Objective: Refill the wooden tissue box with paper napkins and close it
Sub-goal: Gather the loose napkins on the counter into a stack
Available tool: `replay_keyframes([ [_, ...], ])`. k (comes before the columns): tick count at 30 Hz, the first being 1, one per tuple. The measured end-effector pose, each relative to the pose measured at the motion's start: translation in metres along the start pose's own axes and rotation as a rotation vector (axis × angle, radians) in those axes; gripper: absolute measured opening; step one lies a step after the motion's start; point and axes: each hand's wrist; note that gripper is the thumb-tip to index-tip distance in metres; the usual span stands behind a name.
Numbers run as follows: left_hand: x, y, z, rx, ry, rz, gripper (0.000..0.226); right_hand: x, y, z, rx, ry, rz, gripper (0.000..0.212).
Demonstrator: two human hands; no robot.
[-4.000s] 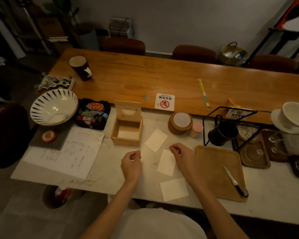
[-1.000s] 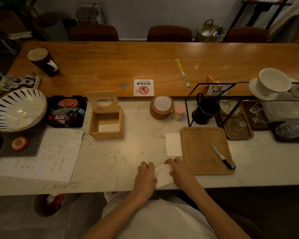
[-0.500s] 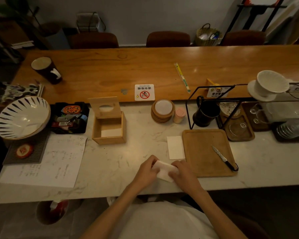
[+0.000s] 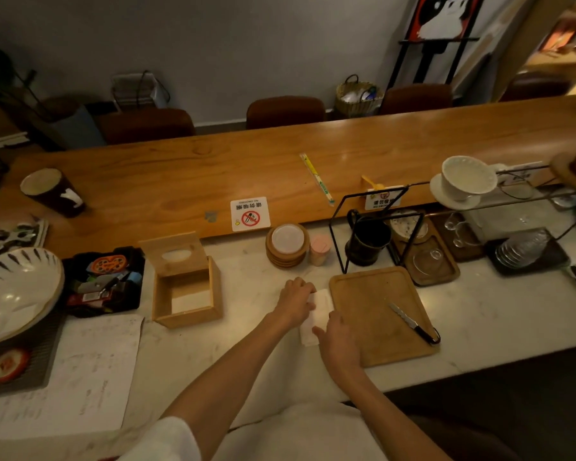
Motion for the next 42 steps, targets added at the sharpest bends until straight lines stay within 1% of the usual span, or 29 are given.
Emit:
replay_keyframes([
  [4, 0.001, 0.003, 0.001, 0.064, 0.025, -0.024, 0.041, -0.001, -0.003, -0.005, -0.004, -0.009, 0.009, 0.037],
  [8, -0.002, 0.008, 0.007, -0.005, 0.105, 0.042, 0.042, -0.003, -0.007, -0.008, -0.087, -0.045, 0.047, 0.044],
  [10, -0.010, 0.015, 0.010, -0.082, 0.143, 0.018, 0.040, -0.006, -0.007, -0.008, -0.112, -0.085, 0.060, 0.055],
  [12, -0.025, 0.026, 0.011, -0.248, 0.113, -0.052, 0.032, -0.005, -0.009, -0.008, -0.091, -0.112, 0.085, 0.064],
  [13, -0.035, 0.033, 0.009, -0.346, 0.078, -0.086, 0.027, -0.002, -0.010, -0.007, -0.061, -0.118, 0.125, 0.062],
  [14, -0.045, 0.041, 0.006, -0.446, 0.039, -0.100, 0.024, 0.001, -0.012, -0.007, -0.019, -0.120, 0.189, 0.054],
  [17, -0.078, 0.057, -0.011, -0.683, -0.114, -0.065, 0.013, 0.012, -0.012, -0.003, 0.124, -0.147, 0.419, 0.019],
  [19, -0.094, 0.061, -0.021, -0.773, -0.259, -0.022, 0.016, 0.019, -0.006, 0.000, 0.216, -0.123, 0.558, 0.009],
  [21, -0.105, 0.061, -0.028, -0.821, -0.380, 0.004, 0.019, 0.025, 0.000, 0.000, 0.266, -0.097, 0.682, 0.006],
  [24, -0.113, 0.063, -0.039, -0.871, -0.511, 0.027, 0.025, 0.031, 0.003, -0.005, 0.278, -0.056, 0.770, 0.009],
  [26, -0.114, 0.065, -0.044, -0.903, -0.545, 0.052, 0.022, 0.036, 0.002, -0.007, 0.280, -0.012, 0.777, 0.012],
  [27, -0.114, 0.065, -0.046, -0.915, -0.558, 0.056, 0.022, 0.036, 0.001, -0.008, 0.318, 0.048, 0.765, 0.018],
  [28, -0.113, 0.066, -0.048, -0.925, -0.566, 0.058, 0.026, 0.035, 0.002, -0.007, 0.389, 0.134, 0.734, 0.028],
  [29, -0.113, 0.065, -0.048, -0.930, -0.568, 0.058, 0.033, 0.033, 0.004, -0.006, 0.471, 0.229, 0.691, 0.043],
  [31, -0.112, 0.063, -0.046, -0.918, -0.568, 0.050, 0.044, 0.030, 0.010, -0.003, 0.552, 0.363, 0.617, 0.071],
  [32, -0.111, 0.064, -0.046, -0.905, -0.565, 0.046, 0.045, 0.030, 0.012, -0.002, 0.543, 0.400, 0.598, 0.080],
  [34, -0.110, 0.063, -0.047, -0.880, -0.552, 0.034, 0.045, 0.030, 0.014, -0.003, 0.523, 0.447, 0.597, 0.088],
  [36, -0.109, 0.063, -0.050, -0.859, -0.553, 0.023, 0.049, 0.029, 0.017, -0.005, 0.515, 0.465, 0.626, 0.089],
  [39, -0.108, 0.061, -0.055, -0.857, -0.565, 0.001, 0.054, 0.025, 0.018, -0.012, 0.493, 0.469, 0.654, 0.086],
  [40, -0.108, 0.061, -0.055, -0.862, -0.576, 0.004, 0.054, 0.025, 0.018, -0.013, 0.472, 0.447, 0.669, 0.082],
  [42, -0.108, 0.062, -0.057, -0.876, -0.615, 0.023, 0.048, 0.033, 0.016, -0.012, 0.424, 0.339, 0.706, 0.062],
])
Point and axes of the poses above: each hand's wrist, its own x-axis towards the middle knuckle, its own z-axis out of the back of the hand, y = z × x, and after that the axes turned 8 degrees about y, right-handed
